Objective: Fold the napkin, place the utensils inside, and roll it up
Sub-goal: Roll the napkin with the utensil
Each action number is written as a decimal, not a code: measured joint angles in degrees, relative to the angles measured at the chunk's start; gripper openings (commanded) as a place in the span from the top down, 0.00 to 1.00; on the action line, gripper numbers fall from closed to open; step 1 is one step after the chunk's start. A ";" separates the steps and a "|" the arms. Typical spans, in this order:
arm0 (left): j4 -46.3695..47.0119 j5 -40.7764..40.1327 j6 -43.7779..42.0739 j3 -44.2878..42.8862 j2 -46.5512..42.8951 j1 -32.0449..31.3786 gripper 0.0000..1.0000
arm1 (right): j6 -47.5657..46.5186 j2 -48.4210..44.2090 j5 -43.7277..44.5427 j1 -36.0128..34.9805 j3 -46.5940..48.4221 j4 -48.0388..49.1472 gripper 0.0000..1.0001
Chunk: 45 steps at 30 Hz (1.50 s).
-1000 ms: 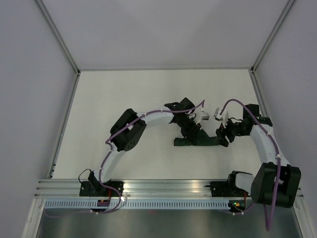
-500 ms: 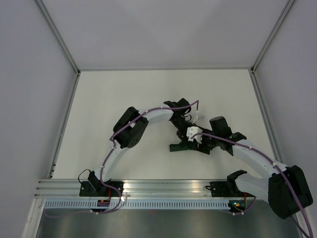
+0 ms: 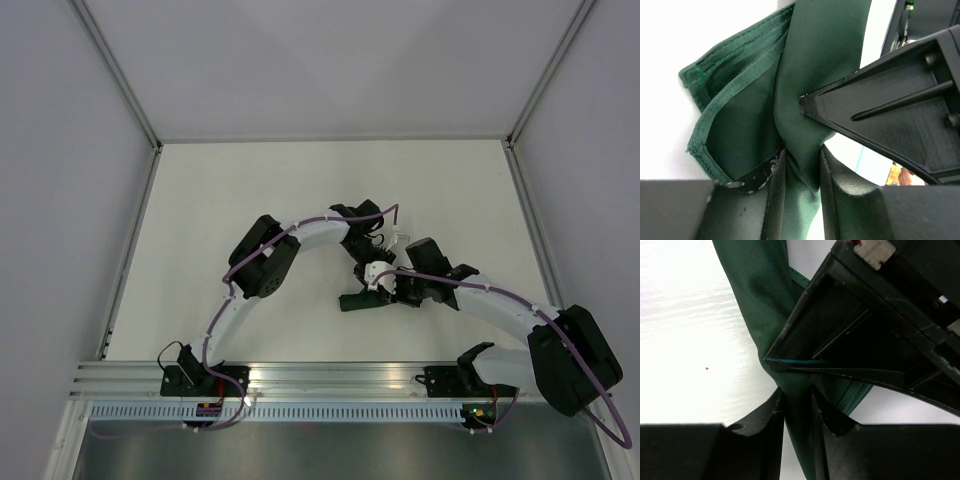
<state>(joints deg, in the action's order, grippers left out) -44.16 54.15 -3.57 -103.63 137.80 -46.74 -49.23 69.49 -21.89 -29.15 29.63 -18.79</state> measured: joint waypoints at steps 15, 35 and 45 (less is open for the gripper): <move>9.97 -11.78 4.72 10.03 -10.10 1.66 0.61 | -2.01 12.26 -7.32 5.44 12.61 -10.64 0.78; 39.54 -39.58 9.62 43.45 -38.86 1.81 0.60 | -12.83 43.23 -20.83 14.99 41.20 -41.75 0.78; 56.08 -57.53 -4.68 52.28 -39.67 -16.65 0.41 | -14.49 49.92 -22.43 15.93 47.74 -49.53 0.77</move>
<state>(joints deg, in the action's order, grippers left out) 11.92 -3.38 -8.25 -51.35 98.13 -63.40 -63.72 119.42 -44.31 -13.21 77.36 -68.31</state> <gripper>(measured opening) 0.581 0.231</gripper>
